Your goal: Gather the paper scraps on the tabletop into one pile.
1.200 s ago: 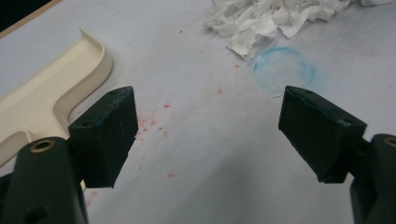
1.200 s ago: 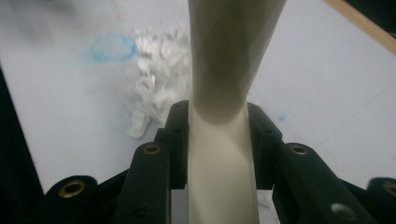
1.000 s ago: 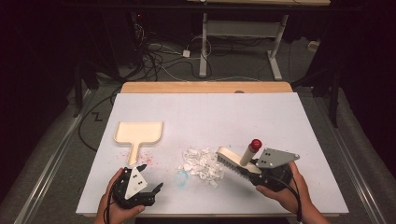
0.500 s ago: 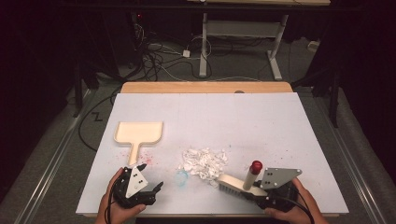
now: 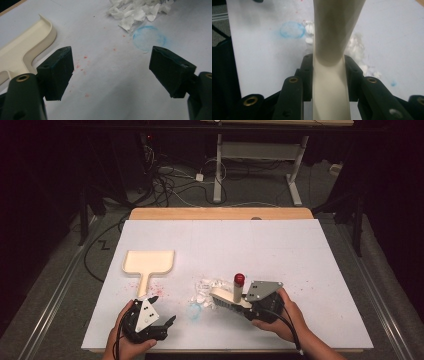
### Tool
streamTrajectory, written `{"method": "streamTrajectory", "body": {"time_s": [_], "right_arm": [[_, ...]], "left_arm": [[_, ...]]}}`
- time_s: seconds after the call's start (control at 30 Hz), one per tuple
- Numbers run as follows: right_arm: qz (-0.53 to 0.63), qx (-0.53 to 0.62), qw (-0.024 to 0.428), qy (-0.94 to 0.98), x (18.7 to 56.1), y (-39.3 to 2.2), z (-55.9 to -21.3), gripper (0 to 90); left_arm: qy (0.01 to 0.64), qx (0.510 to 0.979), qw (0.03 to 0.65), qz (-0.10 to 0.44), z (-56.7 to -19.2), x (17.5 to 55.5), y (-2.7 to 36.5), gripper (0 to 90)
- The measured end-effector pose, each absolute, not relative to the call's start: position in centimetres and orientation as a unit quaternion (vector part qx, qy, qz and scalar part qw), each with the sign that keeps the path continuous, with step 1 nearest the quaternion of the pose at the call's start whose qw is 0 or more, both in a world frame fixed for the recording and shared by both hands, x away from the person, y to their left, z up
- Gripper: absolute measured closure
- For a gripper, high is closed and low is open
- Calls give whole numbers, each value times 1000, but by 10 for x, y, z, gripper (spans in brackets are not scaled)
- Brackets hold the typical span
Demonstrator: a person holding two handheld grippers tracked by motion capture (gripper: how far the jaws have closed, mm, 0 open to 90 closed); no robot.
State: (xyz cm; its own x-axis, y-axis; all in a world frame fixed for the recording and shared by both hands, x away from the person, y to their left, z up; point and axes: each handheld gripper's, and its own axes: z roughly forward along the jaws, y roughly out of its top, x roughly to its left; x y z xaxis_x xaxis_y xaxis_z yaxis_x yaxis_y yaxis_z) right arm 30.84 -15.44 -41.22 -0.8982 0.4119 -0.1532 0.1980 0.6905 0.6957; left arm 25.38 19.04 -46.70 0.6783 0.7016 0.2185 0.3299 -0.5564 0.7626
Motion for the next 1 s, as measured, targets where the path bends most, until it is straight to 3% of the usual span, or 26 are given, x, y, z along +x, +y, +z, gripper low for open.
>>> {"method": "streamTrajectory", "body": {"time_s": [0.3,0.5,0.6,0.67,1.0], "right_arm": [[406,198,159,878,307,-175,-389,677],[408,268,203,849,317,-204,-379,677],[377,308,248,838,327,-210,-385,677],[356,325,269,834,334,-208,-393,677],[323,342,268,841,350,-166,-422,677]], "left_arm": [[307,844,356,259,-468,253,191,189],[307,843,356,261,-467,253,191,190],[306,844,355,260,-467,253,190,190],[307,843,356,260,-467,254,190,190],[306,844,357,259,-467,253,193,189]]}}
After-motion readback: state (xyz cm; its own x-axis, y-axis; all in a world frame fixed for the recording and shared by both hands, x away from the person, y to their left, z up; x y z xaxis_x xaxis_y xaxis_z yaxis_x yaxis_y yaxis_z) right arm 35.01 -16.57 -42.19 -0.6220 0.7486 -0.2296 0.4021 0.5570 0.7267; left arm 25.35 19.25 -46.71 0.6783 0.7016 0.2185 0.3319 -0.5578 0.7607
